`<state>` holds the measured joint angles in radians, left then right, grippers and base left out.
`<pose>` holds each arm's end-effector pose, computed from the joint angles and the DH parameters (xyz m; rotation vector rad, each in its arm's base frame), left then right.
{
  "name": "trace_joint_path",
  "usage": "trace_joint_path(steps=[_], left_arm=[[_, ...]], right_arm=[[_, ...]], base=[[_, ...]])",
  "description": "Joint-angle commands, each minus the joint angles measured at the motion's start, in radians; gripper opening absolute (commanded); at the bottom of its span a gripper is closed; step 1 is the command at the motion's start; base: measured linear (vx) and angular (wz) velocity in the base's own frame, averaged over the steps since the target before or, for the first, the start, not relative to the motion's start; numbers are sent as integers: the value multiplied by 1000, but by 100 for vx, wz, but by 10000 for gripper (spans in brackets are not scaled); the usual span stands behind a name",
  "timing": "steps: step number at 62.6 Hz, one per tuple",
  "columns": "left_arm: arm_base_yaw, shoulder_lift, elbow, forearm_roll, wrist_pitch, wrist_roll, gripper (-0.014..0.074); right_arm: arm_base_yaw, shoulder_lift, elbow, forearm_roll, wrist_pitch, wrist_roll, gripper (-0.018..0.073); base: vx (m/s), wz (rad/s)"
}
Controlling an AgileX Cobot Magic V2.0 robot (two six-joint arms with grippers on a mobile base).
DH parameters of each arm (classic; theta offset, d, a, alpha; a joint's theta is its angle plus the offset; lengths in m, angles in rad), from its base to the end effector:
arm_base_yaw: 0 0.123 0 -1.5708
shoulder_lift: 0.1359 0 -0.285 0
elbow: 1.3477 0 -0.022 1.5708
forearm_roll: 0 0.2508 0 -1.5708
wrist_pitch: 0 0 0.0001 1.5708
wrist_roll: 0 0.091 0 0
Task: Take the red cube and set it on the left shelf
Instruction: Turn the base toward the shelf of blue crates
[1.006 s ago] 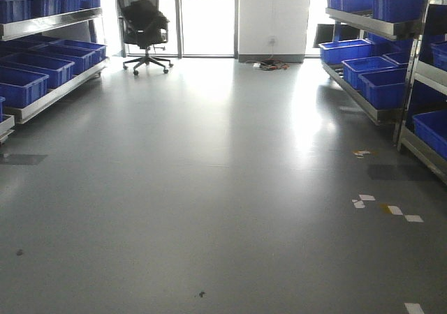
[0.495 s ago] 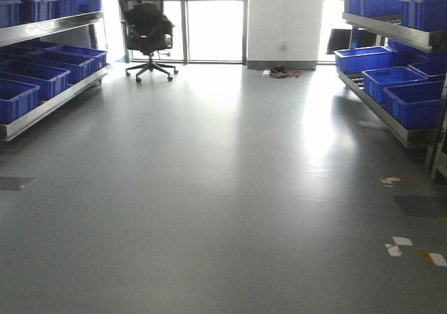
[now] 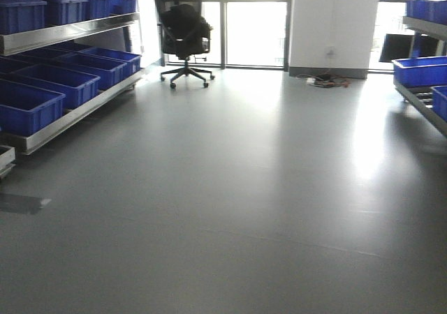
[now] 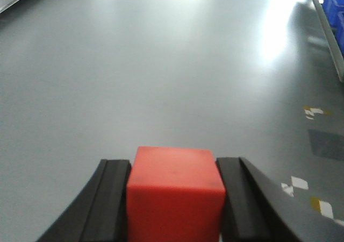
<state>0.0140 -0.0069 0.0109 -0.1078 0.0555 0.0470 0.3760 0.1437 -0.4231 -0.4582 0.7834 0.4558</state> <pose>0.0564 0.0002 0.2049 -0.0528 1.5420 -0.0416 0.0412 -0.0143 0.2813 -0.0347 1.9142 0.0269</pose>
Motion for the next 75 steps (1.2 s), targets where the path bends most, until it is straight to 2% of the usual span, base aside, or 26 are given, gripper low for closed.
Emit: trace_joint_path(steps=[1,42,75], left_arm=[[2,-13,24,-7,-81,-7,102],[2,-13,24,-7,-81,-7,102],[2,-13,24,-7,-81,-7,102]], right_arm=[[-5,13,-26,-40,-72,-6,120],[-5,13,-26,-40,-72,-6,120],[-4,13,-26,-40,-67,-6,120]], base=[[70,37],[69,45],[62,68]])
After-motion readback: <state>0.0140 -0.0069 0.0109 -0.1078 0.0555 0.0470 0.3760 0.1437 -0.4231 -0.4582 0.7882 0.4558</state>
